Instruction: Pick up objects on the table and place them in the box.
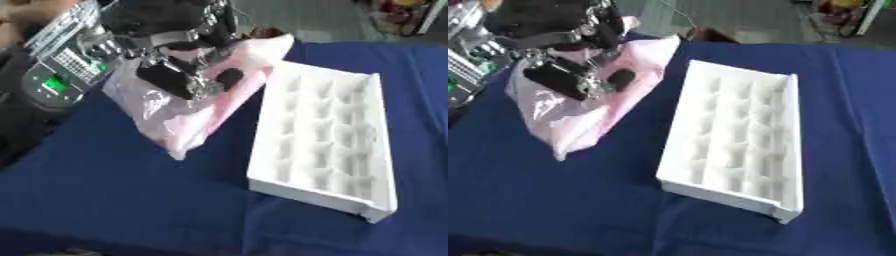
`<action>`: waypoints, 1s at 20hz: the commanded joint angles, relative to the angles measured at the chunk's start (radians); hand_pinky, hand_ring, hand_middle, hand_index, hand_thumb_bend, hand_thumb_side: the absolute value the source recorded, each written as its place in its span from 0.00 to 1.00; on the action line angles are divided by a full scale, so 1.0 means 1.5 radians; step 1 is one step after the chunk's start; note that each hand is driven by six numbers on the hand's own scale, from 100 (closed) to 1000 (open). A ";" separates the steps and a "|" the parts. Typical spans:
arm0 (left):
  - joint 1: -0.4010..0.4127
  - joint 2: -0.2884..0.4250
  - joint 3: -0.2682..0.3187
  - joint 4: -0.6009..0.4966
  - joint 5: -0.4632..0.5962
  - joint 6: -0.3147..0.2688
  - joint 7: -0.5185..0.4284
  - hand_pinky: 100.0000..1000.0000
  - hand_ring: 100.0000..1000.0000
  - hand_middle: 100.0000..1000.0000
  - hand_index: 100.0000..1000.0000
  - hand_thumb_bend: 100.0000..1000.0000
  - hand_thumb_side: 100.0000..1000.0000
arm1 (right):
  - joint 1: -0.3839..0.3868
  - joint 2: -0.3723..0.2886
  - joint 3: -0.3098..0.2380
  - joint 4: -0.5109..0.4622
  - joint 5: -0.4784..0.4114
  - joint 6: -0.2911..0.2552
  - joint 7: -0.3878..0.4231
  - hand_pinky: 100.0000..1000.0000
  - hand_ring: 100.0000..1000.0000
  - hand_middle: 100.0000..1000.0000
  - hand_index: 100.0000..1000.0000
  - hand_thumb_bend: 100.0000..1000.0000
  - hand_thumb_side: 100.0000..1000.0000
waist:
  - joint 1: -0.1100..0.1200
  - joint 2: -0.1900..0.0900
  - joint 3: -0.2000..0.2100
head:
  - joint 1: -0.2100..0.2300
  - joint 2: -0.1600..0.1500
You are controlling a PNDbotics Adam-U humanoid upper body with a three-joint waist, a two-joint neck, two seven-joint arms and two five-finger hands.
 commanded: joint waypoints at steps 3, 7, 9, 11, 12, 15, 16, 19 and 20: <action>-0.098 -0.042 -0.046 -0.006 0.026 0.009 -0.048 0.00 0.00 0.00 0.00 0.00 0.13 | -0.009 -0.017 0.005 -0.012 -0.004 -0.006 0.007 0.56 0.67 0.80 0.93 0.00 0.69 | -0.004 -0.009 -0.011 | 0.022 -0.001; -0.178 -0.109 -0.092 0.030 0.025 0.006 -0.095 0.00 0.00 0.00 0.00 0.00 0.15 | -0.019 -0.014 0.016 -0.010 -0.010 -0.012 0.015 0.56 0.67 0.80 0.93 0.00 0.69 | -0.007 -0.005 -0.031 | 0.049 -0.001; -0.202 -0.136 -0.108 0.058 0.018 -0.001 -0.110 0.00 0.00 0.00 0.00 0.00 0.15 | -0.025 -0.013 0.021 -0.010 -0.013 -0.015 0.019 0.56 0.67 0.80 0.93 0.00 0.69 | -0.008 -0.002 -0.042 | 0.058 -0.001; -0.216 -0.159 -0.121 0.084 0.010 -0.010 -0.119 0.00 0.00 0.00 0.00 0.00 0.18 | -0.028 -0.011 0.024 -0.009 -0.015 -0.017 0.023 0.56 0.67 0.80 0.93 0.00 0.69 | -0.008 0.000 -0.053 | 0.065 -0.001; -0.221 -0.168 -0.126 0.096 0.007 -0.014 -0.122 0.00 0.00 0.00 0.00 0.00 0.19 | -0.029 -0.011 0.024 -0.008 -0.016 -0.018 0.024 0.56 0.67 0.80 0.93 0.00 0.69 | -0.008 0.001 -0.056 | 0.067 -0.001; -0.226 -0.184 -0.136 0.119 -0.002 -0.026 -0.125 0.00 0.00 0.00 0.00 0.00 0.20 | -0.031 -0.010 0.025 -0.008 -0.017 -0.019 0.024 0.56 0.67 0.80 0.93 0.00 0.69 | -0.008 0.002 -0.061 | 0.070 -0.001; -0.226 -0.186 -0.138 0.124 -0.004 -0.029 -0.125 0.00 0.00 0.00 0.00 0.00 0.20 | -0.031 -0.009 0.024 -0.008 -0.017 -0.019 0.024 0.56 0.67 0.80 0.93 0.00 0.69 | -0.008 0.002 -0.061 | 0.070 -0.001; -0.225 -0.191 -0.140 0.135 -0.011 -0.035 -0.123 0.00 0.00 0.00 0.00 0.00 0.22 | -0.031 -0.009 0.024 -0.008 -0.017 -0.018 0.024 0.56 0.67 0.80 0.93 0.00 0.69 | -0.006 0.003 -0.063 | 0.070 -0.001; -0.225 -0.192 -0.141 0.138 -0.012 -0.036 -0.121 0.00 0.00 0.00 0.00 0.00 0.23 | -0.031 -0.008 0.024 -0.008 -0.017 -0.018 0.024 0.56 0.67 0.80 0.93 0.00 0.69 | -0.006 0.003 -0.063 | 0.070 -0.001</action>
